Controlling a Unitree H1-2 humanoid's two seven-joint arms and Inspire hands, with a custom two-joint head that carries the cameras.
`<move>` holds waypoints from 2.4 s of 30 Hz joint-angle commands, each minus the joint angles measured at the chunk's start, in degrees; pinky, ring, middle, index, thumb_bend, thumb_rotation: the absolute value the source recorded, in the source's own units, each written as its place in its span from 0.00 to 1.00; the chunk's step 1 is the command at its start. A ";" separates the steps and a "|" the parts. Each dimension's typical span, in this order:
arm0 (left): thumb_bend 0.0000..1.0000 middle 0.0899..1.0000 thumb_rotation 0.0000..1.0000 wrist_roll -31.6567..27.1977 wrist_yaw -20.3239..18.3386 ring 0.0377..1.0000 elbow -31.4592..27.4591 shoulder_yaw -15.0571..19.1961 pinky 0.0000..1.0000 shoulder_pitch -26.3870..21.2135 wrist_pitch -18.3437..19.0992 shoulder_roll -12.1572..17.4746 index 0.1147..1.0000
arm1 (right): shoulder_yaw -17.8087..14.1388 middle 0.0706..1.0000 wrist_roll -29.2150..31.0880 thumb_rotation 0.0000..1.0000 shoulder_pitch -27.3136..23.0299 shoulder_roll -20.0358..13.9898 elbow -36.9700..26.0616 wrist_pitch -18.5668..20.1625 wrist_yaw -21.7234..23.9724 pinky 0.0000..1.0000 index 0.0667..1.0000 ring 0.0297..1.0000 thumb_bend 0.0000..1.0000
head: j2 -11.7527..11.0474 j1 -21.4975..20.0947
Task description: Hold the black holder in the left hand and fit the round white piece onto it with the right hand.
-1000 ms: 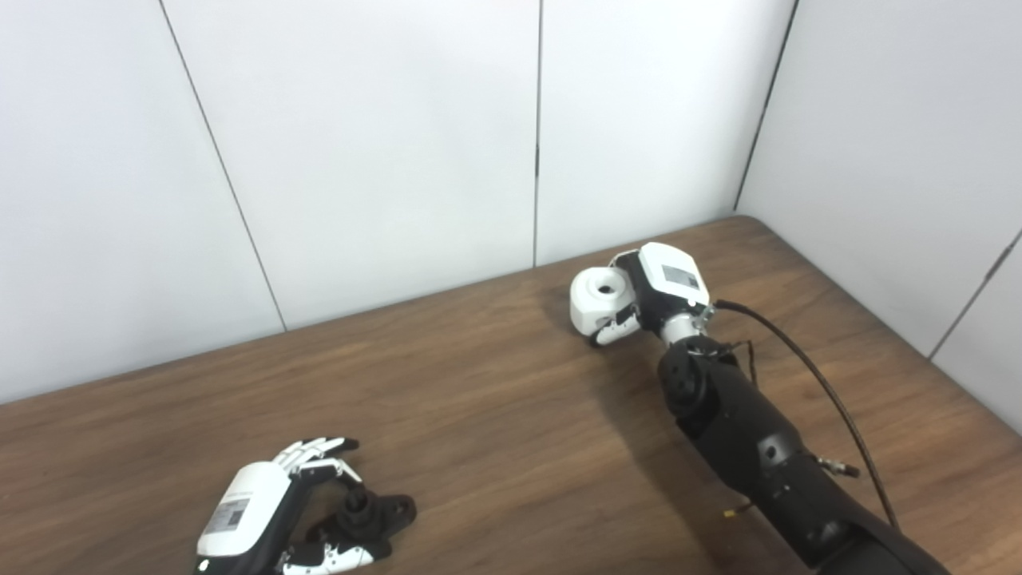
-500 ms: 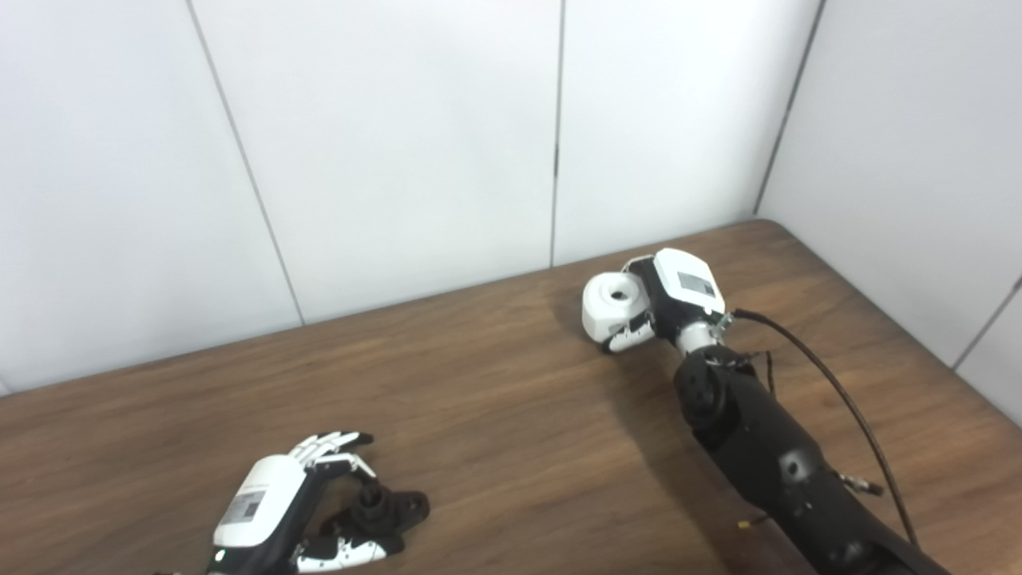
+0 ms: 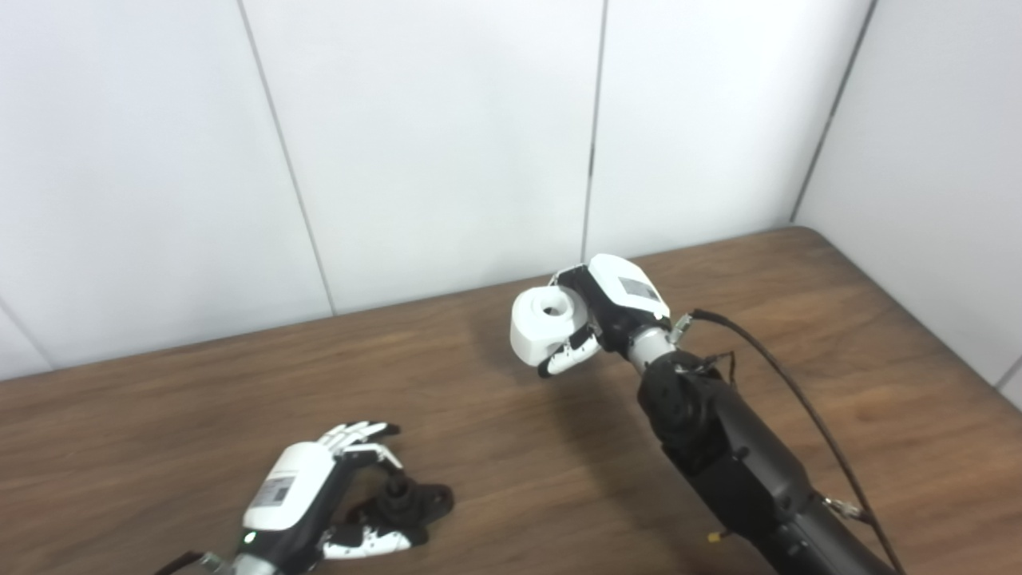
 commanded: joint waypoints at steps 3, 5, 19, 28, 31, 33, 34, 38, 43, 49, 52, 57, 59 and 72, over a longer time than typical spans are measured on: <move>0.52 0.84 0.05 4.58 -4.09 0.87 5.80 -2.96 0.91 3.64 4.58 -0.02 0.42 | 1.03 0.69 -1.32 0.14 -2.27 0.12 -5.54 -1.11 2.24 0.64 0.44 0.71 0.52 | 0.39 1.67; 0.52 0.84 0.05 5.01 -4.07 0.87 5.91 -3.24 0.90 3.36 4.85 -0.21 0.42 | 1.49 0.68 -1.36 0.14 -2.10 0.32 -7.15 -1.35 3.25 0.64 0.44 0.71 0.52 | 0.58 2.78; 0.52 0.84 0.06 6.37 -3.09 0.87 6.71 -3.76 0.91 2.44 5.73 -2.02 0.42 | 3.69 0.70 -0.60 0.13 -1.31 3.73 -17.42 -1.07 11.10 0.72 0.44 0.74 0.52 | 2.12 7.81; 0.52 0.84 0.06 6.36 -3.11 0.87 7.11 -3.75 0.89 2.24 5.81 -3.24 0.42 | 3.81 0.70 0.98 0.13 -2.11 6.18 -20.59 0.42 16.39 0.62 0.44 0.72 0.52 | 3.22 9.83; 0.52 0.85 0.06 6.33 -3.78 0.87 6.82 -3.87 0.89 2.20 6.51 -3.52 0.42 | 4.28 0.70 0.37 0.13 -2.04 6.86 -20.75 0.37 17.37 0.61 0.44 0.71 0.52 | 3.56 10.22; 0.52 0.85 0.06 6.18 -3.82 0.87 6.66 -3.90 0.89 2.25 6.71 -3.70 0.42 | 4.67 0.70 -0.09 0.13 -1.84 7.06 -20.81 0.09 18.07 0.61 0.44 0.70 0.52 | 3.73 10.40; 0.52 0.85 0.06 6.12 -3.91 0.87 6.55 -3.93 0.90 2.29 6.91 -3.78 0.42 | 4.84 0.70 -0.29 0.13 -1.74 7.10 -20.93 0.09 18.52 0.61 0.44 0.70 0.52 | 3.91 10.64; 0.52 0.85 0.06 6.16 -3.92 0.87 6.22 -4.07 0.89 2.34 7.41 -4.03 0.42 | 5.23 0.70 -0.27 0.13 -1.41 6.74 -21.12 -0.51 19.63 0.61 0.44 0.69 0.52 | 4.39 11.26; 0.52 0.86 0.06 6.14 -4.47 0.88 5.99 -4.22 0.90 2.34 8.15 -4.21 0.42 | 5.79 0.70 -0.04 0.13 -1.23 6.16 -21.00 -1.09 20.90 0.62 0.44 0.69 0.52 | 4.80 11.63; 0.52 0.85 0.06 5.95 -4.24 0.88 5.56 -4.24 0.91 2.53 8.49 -4.39 0.42 | 7.14 0.71 -0.28 0.13 -1.01 5.71 -20.81 -1.30 22.92 0.63 0.44 0.70 0.52 | 5.30 11.92; 0.52 0.85 0.06 5.97 -4.15 0.88 5.31 -4.38 0.90 2.54 8.66 -4.41 0.42 | 7.61 0.71 -0.23 0.13 -0.66 5.43 -20.42 -1.87 23.34 0.63 0.44 0.70 0.52 | 5.59 12.13; 0.52 0.85 0.06 5.60 -4.15 0.88 5.14 -4.25 0.91 2.48 8.93 -4.58 0.42 | 8.52 0.71 -0.54 0.13 0.00 5.10 -19.39 -3.08 23.32 0.64 0.44 0.70 0.52 | 5.71 12.22; 0.52 0.85 0.06 5.43 -4.00 0.87 5.26 -4.19 0.91 2.47 8.80 -4.66 0.42 | 8.86 0.71 -0.48 0.13 0.25 4.88 -18.55 -4.08 22.94 0.64 0.44 0.70 0.52 | 6.02 12.48; 0.52 0.85 0.06 5.50 -4.44 0.87 4.00 -4.40 0.90 2.82 9.29 -4.72 0.42 | 9.57 0.72 -1.35 0.13 1.28 6.25 -14.39 -5.57 22.19 0.71 0.44 0.75 0.52 | 6.70 12.98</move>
